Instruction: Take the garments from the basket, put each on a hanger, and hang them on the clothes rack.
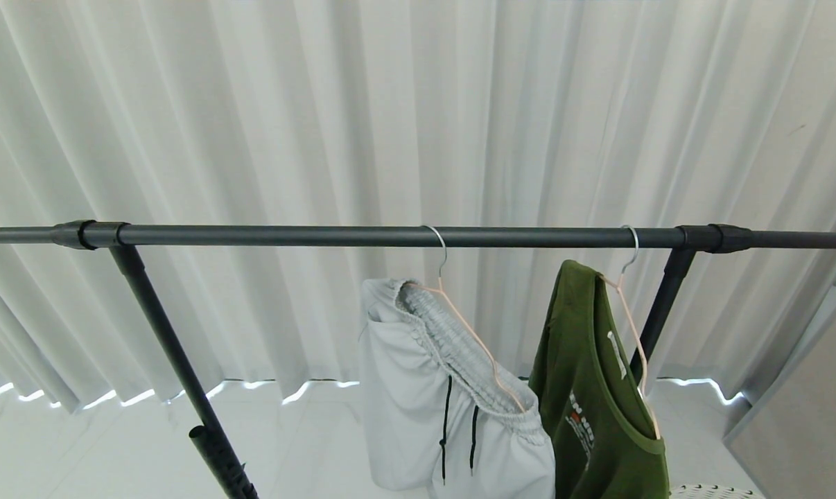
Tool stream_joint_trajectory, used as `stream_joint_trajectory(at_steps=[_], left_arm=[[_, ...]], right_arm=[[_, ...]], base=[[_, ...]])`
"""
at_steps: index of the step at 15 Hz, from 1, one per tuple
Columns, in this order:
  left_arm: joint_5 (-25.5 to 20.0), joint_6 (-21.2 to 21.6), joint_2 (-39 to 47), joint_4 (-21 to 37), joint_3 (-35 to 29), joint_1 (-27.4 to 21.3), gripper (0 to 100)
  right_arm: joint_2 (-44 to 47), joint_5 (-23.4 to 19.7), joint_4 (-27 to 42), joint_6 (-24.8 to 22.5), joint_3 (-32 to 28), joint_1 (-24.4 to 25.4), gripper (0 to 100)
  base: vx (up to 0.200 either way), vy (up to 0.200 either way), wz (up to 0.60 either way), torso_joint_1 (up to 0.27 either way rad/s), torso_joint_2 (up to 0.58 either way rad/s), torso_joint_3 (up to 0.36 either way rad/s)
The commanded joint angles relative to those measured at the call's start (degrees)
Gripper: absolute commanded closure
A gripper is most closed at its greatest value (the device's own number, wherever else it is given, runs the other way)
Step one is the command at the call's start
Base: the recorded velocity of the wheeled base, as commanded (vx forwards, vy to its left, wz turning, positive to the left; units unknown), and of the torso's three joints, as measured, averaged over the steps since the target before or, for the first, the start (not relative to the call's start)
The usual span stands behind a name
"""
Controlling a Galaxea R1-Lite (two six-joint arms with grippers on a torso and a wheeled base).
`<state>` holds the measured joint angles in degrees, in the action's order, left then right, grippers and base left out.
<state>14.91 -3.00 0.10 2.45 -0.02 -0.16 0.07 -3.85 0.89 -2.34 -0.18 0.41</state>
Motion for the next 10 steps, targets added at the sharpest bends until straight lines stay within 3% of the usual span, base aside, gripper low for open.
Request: stream_joint_trajectory(at_steps=[1, 10], left_arm=[[0.03, -0.08, -0.10, 0.01, -0.06, -0.02, 0], [0.03, -0.08, -0.10, 0.01, 0.02, -0.02, 0]], right_arm=[[-0.07, -0.01, -0.01, -0.03, 0.01, 0.02, 0], [-0.07, -0.01, -0.01, -0.03, 0.01, 0.02, 0]], base=[[0.000, 0.000, 0.00, 0.000, 0.00, 0.000], [0.000, 0.000, 0.00, 0.000, 0.00, 0.000]])
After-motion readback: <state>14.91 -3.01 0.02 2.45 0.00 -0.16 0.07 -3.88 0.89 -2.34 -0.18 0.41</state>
